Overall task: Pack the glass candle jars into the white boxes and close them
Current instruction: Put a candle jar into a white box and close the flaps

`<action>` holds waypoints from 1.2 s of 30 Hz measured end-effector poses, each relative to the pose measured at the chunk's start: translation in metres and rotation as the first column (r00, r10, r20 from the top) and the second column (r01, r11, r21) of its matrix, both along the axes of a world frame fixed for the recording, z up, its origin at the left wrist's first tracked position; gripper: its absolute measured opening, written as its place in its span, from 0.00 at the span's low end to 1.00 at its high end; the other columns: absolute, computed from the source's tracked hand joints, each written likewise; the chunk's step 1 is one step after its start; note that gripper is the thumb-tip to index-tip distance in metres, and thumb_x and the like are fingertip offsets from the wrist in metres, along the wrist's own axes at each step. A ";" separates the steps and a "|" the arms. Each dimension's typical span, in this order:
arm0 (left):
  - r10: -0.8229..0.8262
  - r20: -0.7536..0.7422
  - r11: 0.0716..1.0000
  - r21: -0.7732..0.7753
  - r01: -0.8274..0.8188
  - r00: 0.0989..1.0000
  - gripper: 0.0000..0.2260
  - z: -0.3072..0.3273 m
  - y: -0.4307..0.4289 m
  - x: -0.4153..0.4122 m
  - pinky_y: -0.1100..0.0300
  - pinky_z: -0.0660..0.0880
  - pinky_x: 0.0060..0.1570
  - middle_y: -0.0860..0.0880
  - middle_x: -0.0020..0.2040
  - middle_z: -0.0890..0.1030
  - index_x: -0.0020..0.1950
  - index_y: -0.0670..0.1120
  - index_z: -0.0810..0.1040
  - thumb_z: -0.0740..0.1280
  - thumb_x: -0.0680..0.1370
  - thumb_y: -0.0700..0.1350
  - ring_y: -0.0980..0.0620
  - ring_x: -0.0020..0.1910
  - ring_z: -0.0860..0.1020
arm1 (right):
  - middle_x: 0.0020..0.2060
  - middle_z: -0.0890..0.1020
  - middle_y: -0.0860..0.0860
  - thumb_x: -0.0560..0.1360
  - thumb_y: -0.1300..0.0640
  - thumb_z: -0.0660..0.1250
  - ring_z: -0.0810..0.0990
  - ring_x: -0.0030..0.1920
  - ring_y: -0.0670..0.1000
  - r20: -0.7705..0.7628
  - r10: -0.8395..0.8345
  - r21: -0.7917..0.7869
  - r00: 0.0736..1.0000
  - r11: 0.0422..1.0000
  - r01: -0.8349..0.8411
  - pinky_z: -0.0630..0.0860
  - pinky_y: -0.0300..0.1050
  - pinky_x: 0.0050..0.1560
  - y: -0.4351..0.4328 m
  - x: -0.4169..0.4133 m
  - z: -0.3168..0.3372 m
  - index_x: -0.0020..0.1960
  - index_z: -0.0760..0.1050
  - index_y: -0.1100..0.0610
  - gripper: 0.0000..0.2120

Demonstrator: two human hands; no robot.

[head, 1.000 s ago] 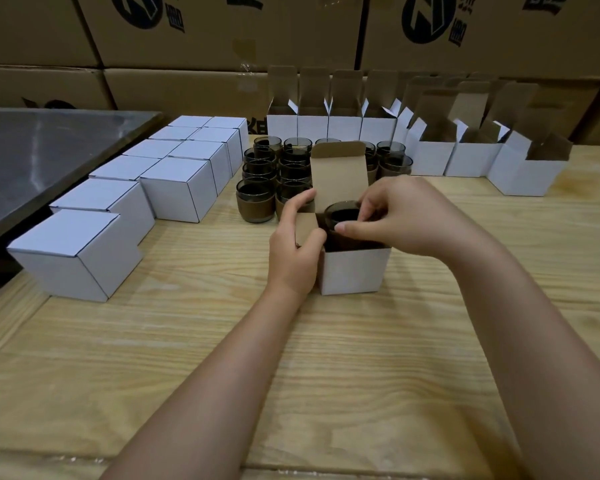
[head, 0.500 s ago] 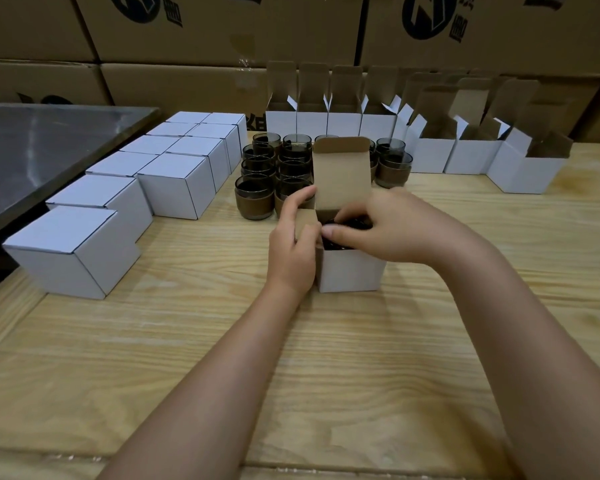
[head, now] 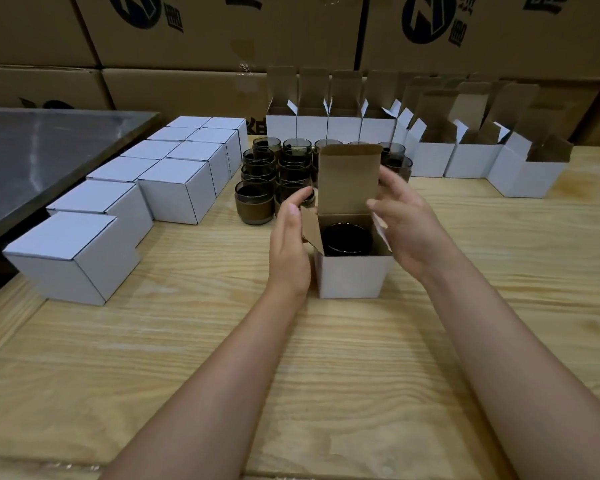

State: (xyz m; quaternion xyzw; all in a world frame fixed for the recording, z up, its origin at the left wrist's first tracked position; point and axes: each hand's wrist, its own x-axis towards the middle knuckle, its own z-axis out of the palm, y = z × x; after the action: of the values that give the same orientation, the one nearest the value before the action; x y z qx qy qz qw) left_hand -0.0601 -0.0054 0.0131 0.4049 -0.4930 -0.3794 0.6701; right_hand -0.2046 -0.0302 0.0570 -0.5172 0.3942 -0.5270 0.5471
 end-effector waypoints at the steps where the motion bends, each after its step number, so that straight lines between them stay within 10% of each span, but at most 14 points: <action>1: -0.005 -0.001 1.000 0.000 0.005 1.000 0.16 0.000 0.000 -0.001 0.61 0.75 0.50 0.48 0.55 0.80 0.64 0.53 0.72 0.51 0.82 0.55 0.56 0.53 0.79 | 0.57 0.81 0.51 0.76 0.73 0.58 0.81 0.56 0.49 -0.003 0.024 0.006 1.000 1.000 -0.024 0.79 0.40 0.50 0.000 0.005 -0.005 0.70 0.67 0.55 0.26; 9: -0.135 -0.073 0.989 0.041 0.139 0.988 0.15 0.001 -0.007 -0.005 0.60 0.76 0.47 0.51 0.46 0.81 0.59 0.50 0.71 0.60 0.79 0.32 0.56 0.45 0.80 | 0.50 0.81 0.53 0.74 0.76 0.58 0.82 0.47 0.52 0.117 0.076 -0.067 0.990 0.995 -0.069 0.80 0.45 0.44 0.000 0.015 -0.017 0.64 0.70 0.52 0.26; 13: -0.078 -0.050 0.996 0.040 0.080 0.996 0.12 0.002 -0.005 -0.007 0.67 0.74 0.46 0.51 0.46 0.79 0.56 0.47 0.73 0.58 0.80 0.33 0.62 0.43 0.77 | 0.48 0.84 0.51 0.72 0.61 0.70 0.83 0.51 0.53 0.248 0.106 -0.166 0.963 0.984 -0.066 0.80 0.47 0.48 0.003 0.014 -0.023 0.59 0.74 0.53 0.17; 19: -0.007 -0.025 0.999 0.039 0.008 1.000 0.11 0.000 -0.005 -0.008 0.66 0.73 0.44 0.53 0.45 0.78 0.52 0.49 0.74 0.54 0.83 0.38 0.61 0.42 0.76 | 0.58 0.75 0.68 0.53 0.33 0.77 0.76 0.60 0.66 0.266 0.169 -0.115 0.949 0.983 -0.143 0.73 0.62 0.60 0.006 0.016 -0.022 0.60 0.70 0.67 0.49; 24: -0.013 -0.053 0.998 0.054 0.016 0.998 0.11 0.000 -0.006 -0.009 0.61 0.73 0.44 0.51 0.47 0.77 0.48 0.50 0.74 0.55 0.82 0.38 0.55 0.44 0.75 | 0.47 0.78 0.53 0.69 0.53 0.69 0.77 0.49 0.54 0.213 0.193 -0.140 0.958 0.976 -0.165 0.73 0.51 0.49 0.003 0.010 -0.025 0.42 0.76 0.52 0.04; 36: 0.005 -0.165 0.987 0.161 0.022 0.986 0.11 0.002 -0.009 -0.004 0.52 0.72 0.49 0.45 0.51 0.79 0.44 0.48 0.76 0.56 0.83 0.44 0.48 0.48 0.76 | 0.50 0.77 0.47 0.68 0.65 0.64 0.74 0.57 0.46 -0.088 0.246 -0.251 0.965 0.932 -0.260 0.72 0.42 0.53 0.006 -0.001 -0.029 0.38 0.82 0.47 0.14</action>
State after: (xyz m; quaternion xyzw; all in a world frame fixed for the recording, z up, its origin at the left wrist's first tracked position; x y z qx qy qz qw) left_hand -0.0640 -0.0147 0.0154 0.4234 -0.4050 -0.4533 0.6717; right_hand -0.2055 -0.0244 0.0277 -0.6455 0.2666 -0.4850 0.5263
